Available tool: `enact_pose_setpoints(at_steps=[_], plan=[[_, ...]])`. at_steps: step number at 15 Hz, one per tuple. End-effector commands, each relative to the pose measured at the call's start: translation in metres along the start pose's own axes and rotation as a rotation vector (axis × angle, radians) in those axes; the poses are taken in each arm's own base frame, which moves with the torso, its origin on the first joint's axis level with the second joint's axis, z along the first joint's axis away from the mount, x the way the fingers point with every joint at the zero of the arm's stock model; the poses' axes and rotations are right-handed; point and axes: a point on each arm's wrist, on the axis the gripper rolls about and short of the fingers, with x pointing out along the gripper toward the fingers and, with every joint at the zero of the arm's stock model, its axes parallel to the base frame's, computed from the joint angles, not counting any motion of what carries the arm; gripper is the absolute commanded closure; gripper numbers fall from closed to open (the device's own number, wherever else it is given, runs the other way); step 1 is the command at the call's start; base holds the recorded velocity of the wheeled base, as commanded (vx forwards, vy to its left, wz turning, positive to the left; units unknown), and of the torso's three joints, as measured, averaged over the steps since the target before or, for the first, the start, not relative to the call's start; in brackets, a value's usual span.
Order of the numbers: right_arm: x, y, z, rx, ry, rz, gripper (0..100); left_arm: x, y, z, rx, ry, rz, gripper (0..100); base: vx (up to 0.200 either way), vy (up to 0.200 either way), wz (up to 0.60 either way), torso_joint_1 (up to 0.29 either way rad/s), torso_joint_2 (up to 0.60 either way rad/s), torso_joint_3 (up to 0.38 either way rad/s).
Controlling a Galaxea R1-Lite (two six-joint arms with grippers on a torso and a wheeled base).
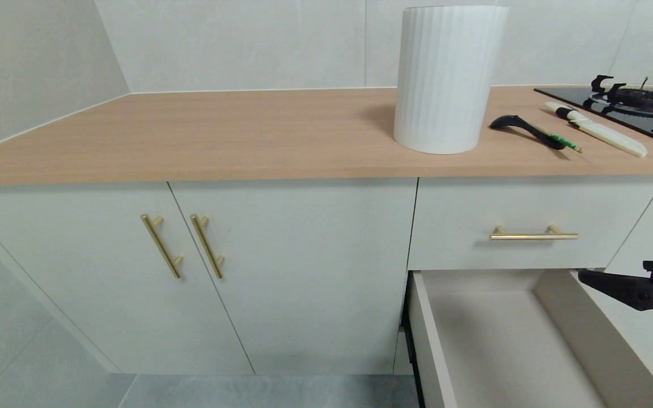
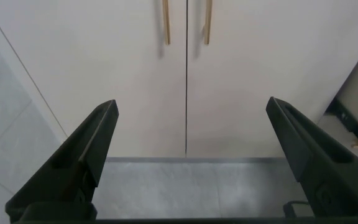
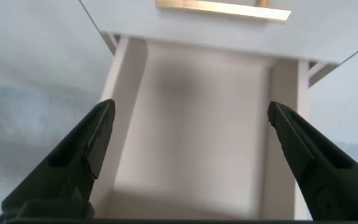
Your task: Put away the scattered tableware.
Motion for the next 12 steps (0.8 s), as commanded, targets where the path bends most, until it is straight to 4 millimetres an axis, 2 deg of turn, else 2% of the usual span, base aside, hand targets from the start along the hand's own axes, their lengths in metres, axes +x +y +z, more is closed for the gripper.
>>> enact_pose_setpoints(at_steps=[1,12], plan=[[-0.0033,-0.0002,0.0006,0.0,-0.014,0.001,0,0.0001,0.0,0.0,0.0,0.001,0.001,0,0.0,0.0,0.0,0.1,-0.27,-0.315],[-0.0015,-0.0001,0.0001,0.0,-0.007,0.001,0,0.0001,0.0,0.0,0.0,0.001,0.001,0,0.0,0.0,0.0,0.156,-0.5,-0.305]])
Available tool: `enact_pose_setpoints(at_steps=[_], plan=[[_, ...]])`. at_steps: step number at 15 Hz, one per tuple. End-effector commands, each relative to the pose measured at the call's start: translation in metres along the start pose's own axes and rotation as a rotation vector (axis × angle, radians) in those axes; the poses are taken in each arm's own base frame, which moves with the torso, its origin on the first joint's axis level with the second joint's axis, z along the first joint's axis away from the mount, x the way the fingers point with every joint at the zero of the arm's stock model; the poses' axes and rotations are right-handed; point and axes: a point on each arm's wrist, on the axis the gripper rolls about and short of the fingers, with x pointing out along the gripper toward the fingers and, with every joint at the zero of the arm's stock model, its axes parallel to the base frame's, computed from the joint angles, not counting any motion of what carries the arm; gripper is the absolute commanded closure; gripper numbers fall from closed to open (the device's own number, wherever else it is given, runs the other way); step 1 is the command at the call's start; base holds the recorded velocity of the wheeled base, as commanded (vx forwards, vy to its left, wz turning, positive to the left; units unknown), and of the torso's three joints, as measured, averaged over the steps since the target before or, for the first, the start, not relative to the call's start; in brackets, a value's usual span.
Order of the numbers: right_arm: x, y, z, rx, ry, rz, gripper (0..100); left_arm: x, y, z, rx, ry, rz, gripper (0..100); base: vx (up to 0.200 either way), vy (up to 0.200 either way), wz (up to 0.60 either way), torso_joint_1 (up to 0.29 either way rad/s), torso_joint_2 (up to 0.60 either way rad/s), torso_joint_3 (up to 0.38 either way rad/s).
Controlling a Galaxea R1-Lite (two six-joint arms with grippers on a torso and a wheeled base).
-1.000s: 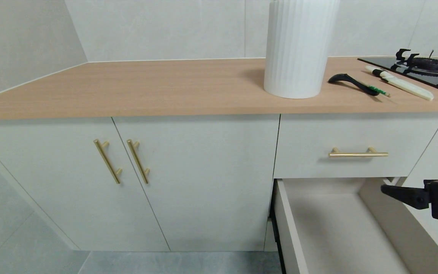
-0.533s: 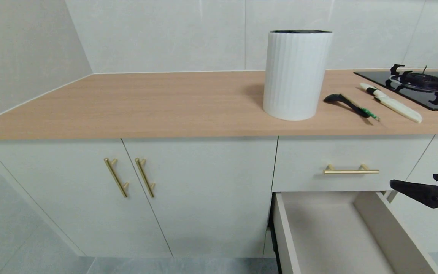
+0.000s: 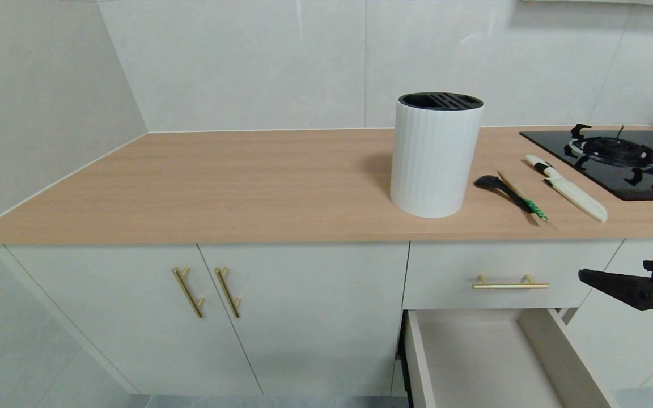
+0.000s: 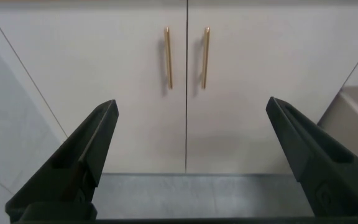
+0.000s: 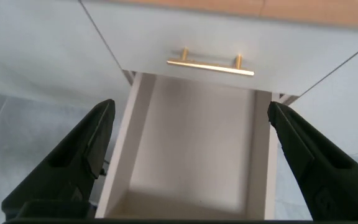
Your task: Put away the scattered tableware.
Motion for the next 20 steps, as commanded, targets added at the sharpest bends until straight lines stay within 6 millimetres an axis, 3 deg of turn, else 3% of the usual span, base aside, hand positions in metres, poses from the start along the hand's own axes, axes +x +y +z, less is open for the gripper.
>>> enact_pose_setpoints(at_steps=[1,4,7,9,11,15,18,20], plan=[[0.002,0.0,0.0,0.0,0.007,0.0,0,0.0,0.0,0.0,-0.002,0.002,0.001,0,0.0,0.0,0.0,0.188,-0.48,-0.29],[0.007,0.001,0.013,-0.014,-0.022,-0.001,0,0.0,0.0,0.0,0.0,0.0,0.001,0,0.0,0.0,0.0,0.079,-0.19,-0.119],[0.056,-0.01,0.062,0.023,0.099,-0.087,0,0.0,0.0,0.0,0.0,0.002,0.001,0,0.0,0.0,0.0,0.007,-0.02,-0.011],[0.093,-0.011,0.075,0.099,0.181,-0.106,0,0.0,0.0,0.0,0.0,0.002,0.001,0,0.0,0.0,0.0,0.0,0.0,0.0],[0.122,-0.018,0.079,0.109,0.212,-0.134,0,0.0,0.0,0.0,0.0,0.0,0.001,0,0.0,0.0,0.0,0.0,0.0,0.0],[0.171,-0.03,0.065,0.119,0.278,-0.191,0,0.0,0.0,0.0,0.0,0.002,0.001,0,0.0,0.0,0.0,0.0,0.0,0.0],[0.192,-0.038,0.061,0.132,0.235,-0.229,0,0.0,0.0,0.0,0.0,0.002,0.001,0,0.0,0.0,0.0,0.0,0.0,0.0],[0.196,-0.04,0.06,0.135,0.232,-0.232,0,0.0,0.0,0.0,0.0,0.002,0.001,0,0.0,0.0,0.0,0.0,0.0,0.0]])
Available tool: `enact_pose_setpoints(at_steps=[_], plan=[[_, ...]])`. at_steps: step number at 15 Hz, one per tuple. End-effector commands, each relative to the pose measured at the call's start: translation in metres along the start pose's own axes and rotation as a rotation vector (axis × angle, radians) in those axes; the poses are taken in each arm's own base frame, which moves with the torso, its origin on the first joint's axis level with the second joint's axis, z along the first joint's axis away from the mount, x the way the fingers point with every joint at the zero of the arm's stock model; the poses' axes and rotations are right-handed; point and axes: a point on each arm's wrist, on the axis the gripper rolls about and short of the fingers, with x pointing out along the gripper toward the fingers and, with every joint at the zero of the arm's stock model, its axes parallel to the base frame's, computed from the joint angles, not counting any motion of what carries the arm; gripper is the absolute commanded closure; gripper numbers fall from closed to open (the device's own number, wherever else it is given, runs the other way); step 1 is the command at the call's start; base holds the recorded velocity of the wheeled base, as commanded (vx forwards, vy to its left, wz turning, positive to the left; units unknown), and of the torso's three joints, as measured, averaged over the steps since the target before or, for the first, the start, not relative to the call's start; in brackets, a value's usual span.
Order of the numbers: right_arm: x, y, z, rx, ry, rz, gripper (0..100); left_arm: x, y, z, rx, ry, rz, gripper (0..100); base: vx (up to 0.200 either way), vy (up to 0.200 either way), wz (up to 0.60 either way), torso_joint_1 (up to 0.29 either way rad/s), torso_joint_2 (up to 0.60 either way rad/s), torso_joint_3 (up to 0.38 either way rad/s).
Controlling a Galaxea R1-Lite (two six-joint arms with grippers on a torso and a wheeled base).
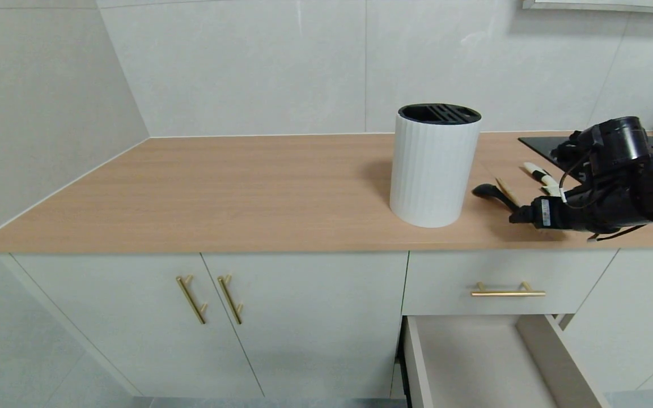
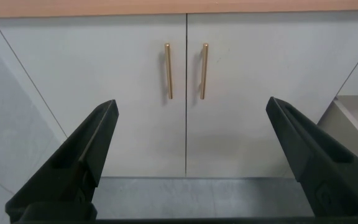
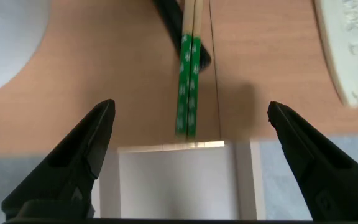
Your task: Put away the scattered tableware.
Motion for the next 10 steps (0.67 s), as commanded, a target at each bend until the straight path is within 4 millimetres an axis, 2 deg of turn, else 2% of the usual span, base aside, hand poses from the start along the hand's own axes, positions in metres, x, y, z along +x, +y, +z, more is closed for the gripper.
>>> enact_pose_setpoints(at_steps=[1,7,8,10], plan=[[0.0133,-0.0005,-0.0051,-0.002,0.032,-0.009,0,0.0001,0.0,0.0001,0.0,0.0,0.001,0,0.0,0.0,0.0,0.0,0.0,0.0],[0.0131,0.0002,-0.0043,0.0,0.026,-0.003,0,0.0001,0.0,0.0001,0.0,0.0,0.001,0,0.0,0.0,0.0,0.0,0.0,0.0],[0.0132,0.0002,-0.0047,0.0,0.028,-0.004,100,0.0001,0.0,0.0,-0.002,0.002,0.001,0,0.0,0.0,0.0,0.0,0.0,0.0],[0.0115,0.0,-0.0041,0.0,0.025,-0.003,100,0.0001,0.0,0.0001,0.0,0.0,0.001,0,0.0,0.0,0.0,0.0,0.0,0.0]])
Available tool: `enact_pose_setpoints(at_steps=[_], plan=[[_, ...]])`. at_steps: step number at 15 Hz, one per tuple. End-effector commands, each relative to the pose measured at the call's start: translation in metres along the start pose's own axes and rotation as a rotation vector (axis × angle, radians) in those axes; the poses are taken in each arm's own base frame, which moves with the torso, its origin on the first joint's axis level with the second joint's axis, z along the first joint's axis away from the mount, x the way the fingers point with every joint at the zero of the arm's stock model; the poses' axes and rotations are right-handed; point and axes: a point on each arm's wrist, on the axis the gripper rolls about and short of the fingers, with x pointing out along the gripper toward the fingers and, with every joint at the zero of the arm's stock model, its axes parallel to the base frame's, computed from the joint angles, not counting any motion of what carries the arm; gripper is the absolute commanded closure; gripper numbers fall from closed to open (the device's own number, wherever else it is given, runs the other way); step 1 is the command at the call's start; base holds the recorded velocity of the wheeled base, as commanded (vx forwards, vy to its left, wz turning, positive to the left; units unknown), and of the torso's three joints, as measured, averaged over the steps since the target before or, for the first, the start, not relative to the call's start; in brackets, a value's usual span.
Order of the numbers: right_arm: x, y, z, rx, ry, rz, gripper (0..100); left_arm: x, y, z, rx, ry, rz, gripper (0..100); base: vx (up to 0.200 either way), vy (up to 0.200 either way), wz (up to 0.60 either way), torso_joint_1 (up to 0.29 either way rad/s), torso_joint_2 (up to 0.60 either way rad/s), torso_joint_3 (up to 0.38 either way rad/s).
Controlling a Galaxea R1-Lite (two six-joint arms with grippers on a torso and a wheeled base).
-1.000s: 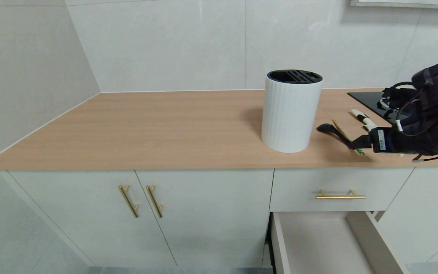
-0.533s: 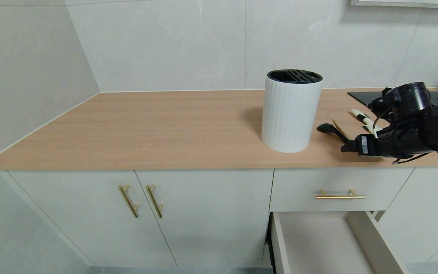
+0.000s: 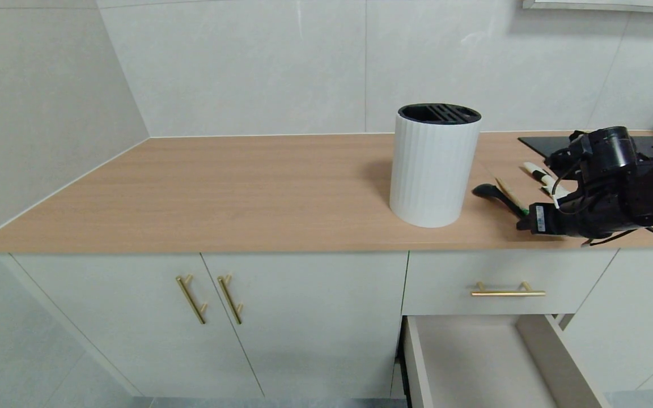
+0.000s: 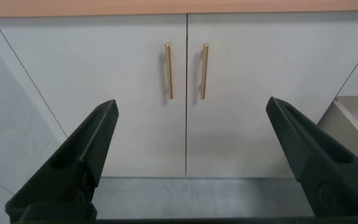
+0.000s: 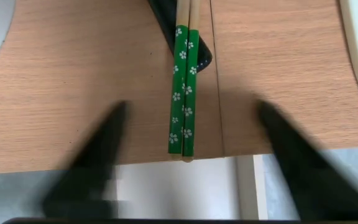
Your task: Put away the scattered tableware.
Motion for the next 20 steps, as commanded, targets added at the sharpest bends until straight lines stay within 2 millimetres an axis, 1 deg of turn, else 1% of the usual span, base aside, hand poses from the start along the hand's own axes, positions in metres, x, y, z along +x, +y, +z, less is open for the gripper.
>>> enact_pose_setpoints(at_steps=[1,7,9,11,12,13,14,15,16,17,19,20], plan=[[-0.002,0.0,0.001,0.001,-0.006,0.001,100,0.0,0.0,0.0,0.0,0.0,0.001,0,0.0,0.0,0.0,0.0,0.0,0.0],[-0.014,-0.002,0.005,0.008,-0.035,0.003,100,0.0,0.0,0.0,-0.002,0.0,0.001,0,0.0,0.0,0.0,0.0,0.0,0.0],[-0.034,-0.005,0.009,0.026,-0.077,0.006,100,0.0,0.0,0.0,0.0,0.0,0.001,0,0.0,0.0,0.0,0.0,0.0,0.0],[-0.073,-0.011,0.007,0.061,-0.141,0.025,100,0.0,0.0,0.0,-0.002,0.002,0.001,0,0.0,0.0,0.0,0.0,0.0,0.0],[-0.085,-0.012,0.006,0.066,-0.163,0.033,100,0.0,0.0,0.0,0.0,0.002,0.001,0,0.0,0.0,0.0,0.0,0.0,0.0],[-0.116,-0.015,-0.003,0.093,-0.198,0.054,100,0.0,0.0,0.0,-0.002,0.002,0.001,0,0.0,0.0,0.0,0.0,0.0,0.0],[-0.135,-0.015,-0.014,0.09,-0.205,0.076,100,0.0,0.0,0.0,0.0,0.0,0.001,0,0.0,0.0,0.0,0.0,0.0,0.0],[-0.146,-0.015,-0.022,0.083,-0.204,0.087,100,0.0,0.0,0.0,0.0,0.0,0.001,0,0.0,0.0,0.0,0.0,0.0,0.0],[-0.176,-0.02,-0.044,0.067,-0.206,0.129,100,0.0,0.0,0.0,0.0,0.002,0.001,0,0.0,0.0,0.0,0.0,0.0,0.0],[-0.199,-0.021,-0.057,0.054,-0.239,0.194,100,0.0,0.0,0.0,-0.002,0.002,0.001,0,0.0,0.0,0.0,0.0,0.0,0.0],[-0.224,-0.025,-0.085,0.025,-0.256,0.249,100,0.0,0.0,0.0,0.0,0.002,0.001,0,0.0,0.0,0.0,0.0,0.0,0.0],[-0.228,-0.027,-0.095,0.016,-0.259,0.263,100,0.0,0.0,0.0,0.0,0.002,0.001,0,0.0,0.0,0.0,0.0,0.0,0.0]])
